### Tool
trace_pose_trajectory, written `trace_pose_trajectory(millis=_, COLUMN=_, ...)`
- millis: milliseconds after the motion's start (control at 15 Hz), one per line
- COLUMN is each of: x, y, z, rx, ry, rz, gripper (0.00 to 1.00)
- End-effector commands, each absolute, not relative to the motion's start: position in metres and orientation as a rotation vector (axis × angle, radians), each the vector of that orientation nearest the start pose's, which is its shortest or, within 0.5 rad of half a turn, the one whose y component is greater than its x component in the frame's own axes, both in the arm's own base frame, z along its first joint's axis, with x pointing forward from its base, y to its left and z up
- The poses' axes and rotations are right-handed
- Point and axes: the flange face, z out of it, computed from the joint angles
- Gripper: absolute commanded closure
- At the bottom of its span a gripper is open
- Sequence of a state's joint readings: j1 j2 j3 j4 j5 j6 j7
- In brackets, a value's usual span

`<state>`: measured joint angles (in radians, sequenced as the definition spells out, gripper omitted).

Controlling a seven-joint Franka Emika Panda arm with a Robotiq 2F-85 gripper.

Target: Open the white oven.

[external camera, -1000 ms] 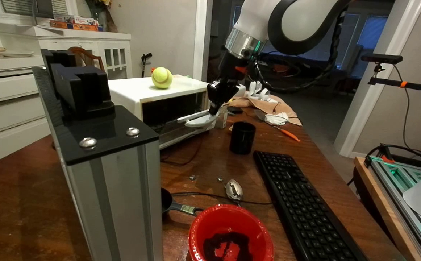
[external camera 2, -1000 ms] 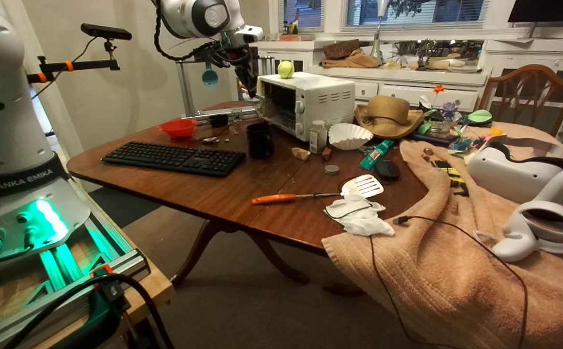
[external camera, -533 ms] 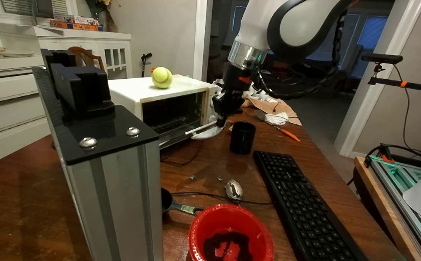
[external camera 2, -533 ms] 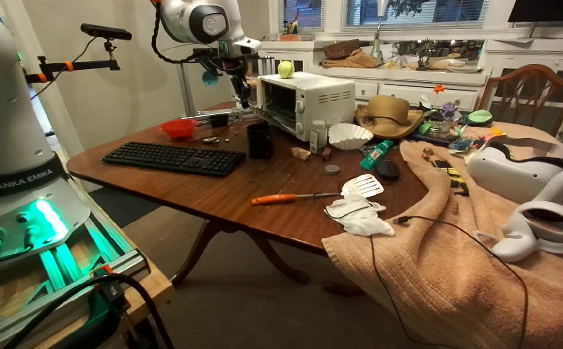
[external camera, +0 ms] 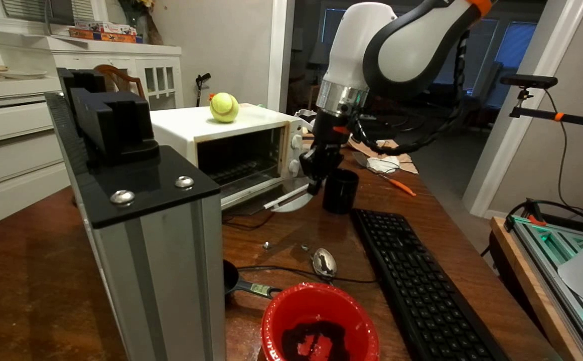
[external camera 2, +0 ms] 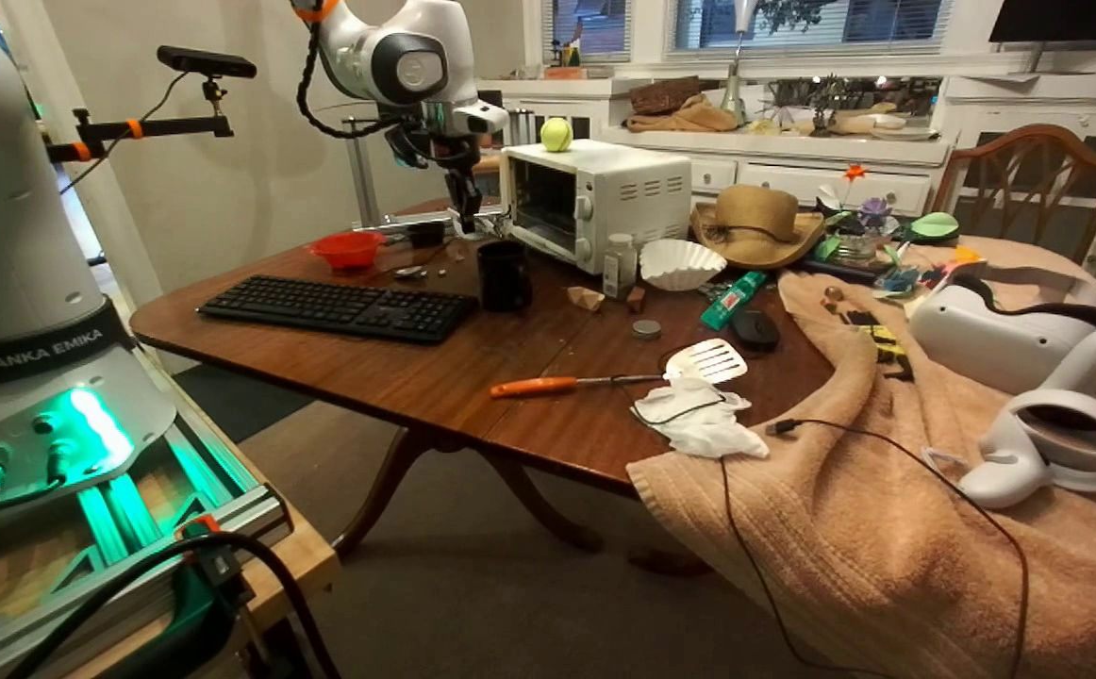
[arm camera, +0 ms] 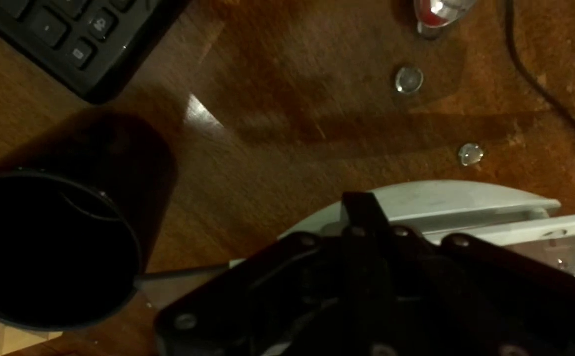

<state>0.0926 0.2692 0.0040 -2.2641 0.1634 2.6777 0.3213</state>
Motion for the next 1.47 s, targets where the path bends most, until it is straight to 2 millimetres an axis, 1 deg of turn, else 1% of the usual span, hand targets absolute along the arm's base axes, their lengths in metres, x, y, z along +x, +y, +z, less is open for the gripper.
trace_pose_trajectory(millis=0, x=0.553, y=0.038, z=0.236, rx=-2.964, ry=0.564, rz=-0.119, gripper=1.0)
trace_pose_trajectory(millis=267, x=0.551, y=0.035, z=0.227, rx=-2.964, ry=0.57, rz=-0.092, gripper=1.0)
trace_pose_trajectory(millis=533, x=0.551, y=0.035, z=0.227, rx=-2.962, ry=0.565, rz=-0.086, gripper=1.0)
trace_pose_trajectory(millis=733, x=0.551, y=0.033, z=0.223, rx=-2.966, ry=0.559, rz=-0.072, gripper=1.0)
trace_pose_trajectory(millis=867, x=0.549, y=0.034, z=0.229, rx=-2.962, ry=0.545, rz=-0.078, gripper=1.0)
trace_pose_trajectory(millis=1133, x=0.54, y=0.037, z=0.258, rx=-2.94, ry=0.516, rz=-0.087, gripper=1.0)
trace_pose_trajectory(millis=1267, x=0.537, y=0.036, z=0.273, rx=-2.932, ry=0.514, rz=-0.083, gripper=1.0)
trace_pose_trajectory(millis=1400, x=0.537, y=0.033, z=0.286, rx=-2.914, ry=0.529, rz=-0.09, gripper=1.0)
